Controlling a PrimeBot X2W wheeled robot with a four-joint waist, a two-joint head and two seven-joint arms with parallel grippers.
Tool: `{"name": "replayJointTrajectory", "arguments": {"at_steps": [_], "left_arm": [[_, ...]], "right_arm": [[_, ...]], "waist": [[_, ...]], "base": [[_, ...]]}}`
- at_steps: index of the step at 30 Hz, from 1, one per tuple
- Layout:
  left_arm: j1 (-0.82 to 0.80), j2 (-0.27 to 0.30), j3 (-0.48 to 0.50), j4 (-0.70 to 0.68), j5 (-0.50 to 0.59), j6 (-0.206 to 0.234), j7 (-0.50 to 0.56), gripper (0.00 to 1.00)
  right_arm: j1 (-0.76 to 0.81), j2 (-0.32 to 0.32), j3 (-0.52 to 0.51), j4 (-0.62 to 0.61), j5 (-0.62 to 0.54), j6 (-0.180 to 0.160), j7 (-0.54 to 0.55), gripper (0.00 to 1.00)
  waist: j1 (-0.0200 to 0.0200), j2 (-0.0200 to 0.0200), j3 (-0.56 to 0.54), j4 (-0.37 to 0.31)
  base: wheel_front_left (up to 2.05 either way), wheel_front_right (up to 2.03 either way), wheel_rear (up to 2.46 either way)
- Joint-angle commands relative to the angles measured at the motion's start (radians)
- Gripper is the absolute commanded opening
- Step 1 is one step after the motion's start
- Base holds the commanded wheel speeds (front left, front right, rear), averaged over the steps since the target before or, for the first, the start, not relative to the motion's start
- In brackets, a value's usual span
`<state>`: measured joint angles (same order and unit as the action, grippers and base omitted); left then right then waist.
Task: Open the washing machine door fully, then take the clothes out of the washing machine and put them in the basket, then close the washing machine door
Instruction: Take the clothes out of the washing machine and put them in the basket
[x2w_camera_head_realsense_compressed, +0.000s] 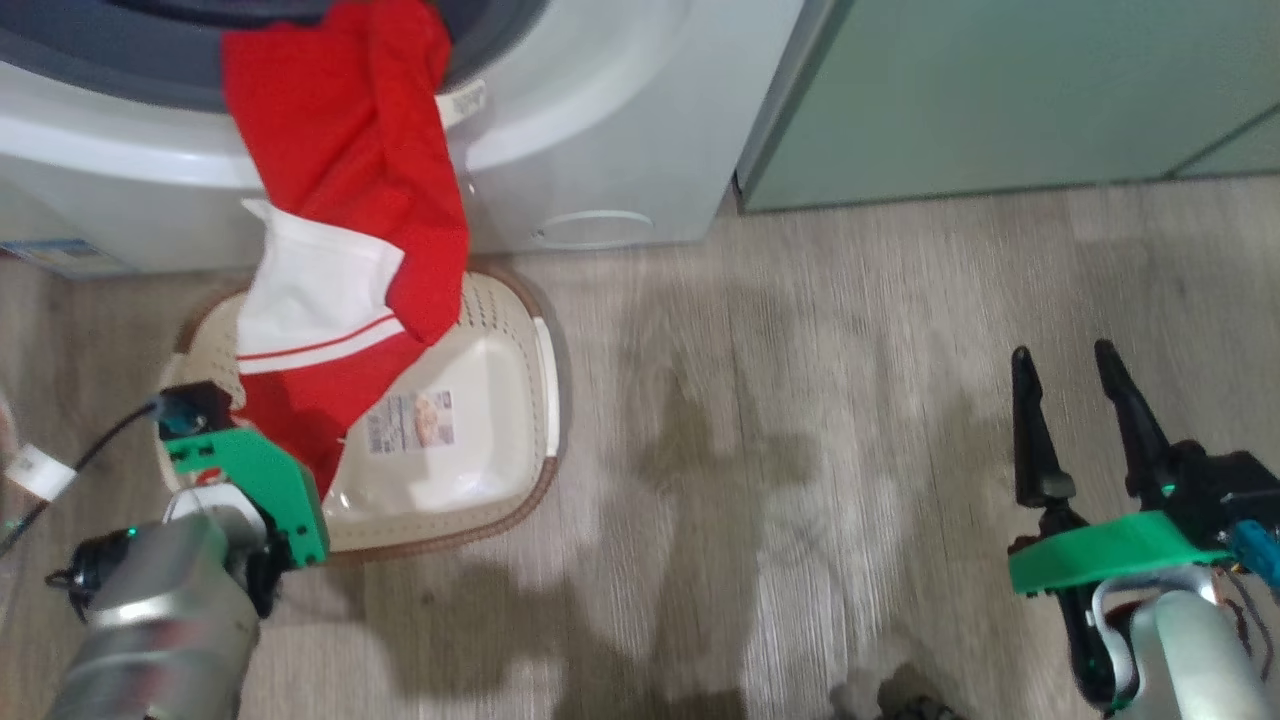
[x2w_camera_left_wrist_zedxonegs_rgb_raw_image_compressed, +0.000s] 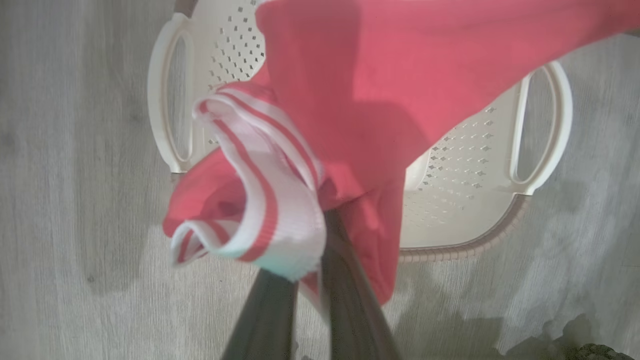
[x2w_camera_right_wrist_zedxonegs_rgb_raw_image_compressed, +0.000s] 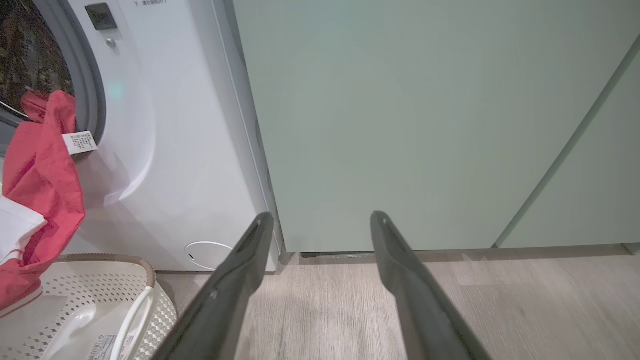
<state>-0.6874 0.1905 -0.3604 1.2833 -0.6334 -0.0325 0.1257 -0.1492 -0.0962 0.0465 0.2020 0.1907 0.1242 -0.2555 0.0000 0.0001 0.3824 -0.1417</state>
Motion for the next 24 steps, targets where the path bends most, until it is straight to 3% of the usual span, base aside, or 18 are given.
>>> {"name": "replayJointTrajectory", "arguments": {"at_steps": [1, 13, 19, 24], "left_arm": [[-0.030, 0.052, 0.034, -0.001, -0.008, 0.013, 0.008, 0.00], [-0.052, 0.091, 0.068, 0.007, -0.049, 0.103, 0.076, 0.00], [-0.064, 0.096, 0.071, 0.007, -0.056, 0.101, 0.039, 0.00], [-0.048, 0.086, 0.066, 0.007, -0.060, 0.068, 0.016, 0.00]], "right_arm": [[-0.014, -0.006, 0.011, -0.035, -0.010, 0.007, -0.006, 1.00], [-0.055, 0.009, -0.009, -0.065, -0.022, 0.007, -0.006, 1.00], [-0.062, 0.010, -0.022, -0.064, -0.020, 0.007, -0.006, 1.00], [-0.052, 0.013, -0.022, -0.054, -0.017, 0.007, -0.006, 1.00]], "waist": [[0.0000, -0.0001, 0.055, -0.021], [0.0000, -0.0001, 0.188, -0.041], [0.0000, -0.0001, 0.197, -0.038], [0.0000, -0.0001, 0.160, -0.033]], "base": [[0.00, 0.00, 0.00], [0.00, 0.00, 0.00], [0.00, 0.00, 0.00], [0.00, 0.00, 0.00]]}}
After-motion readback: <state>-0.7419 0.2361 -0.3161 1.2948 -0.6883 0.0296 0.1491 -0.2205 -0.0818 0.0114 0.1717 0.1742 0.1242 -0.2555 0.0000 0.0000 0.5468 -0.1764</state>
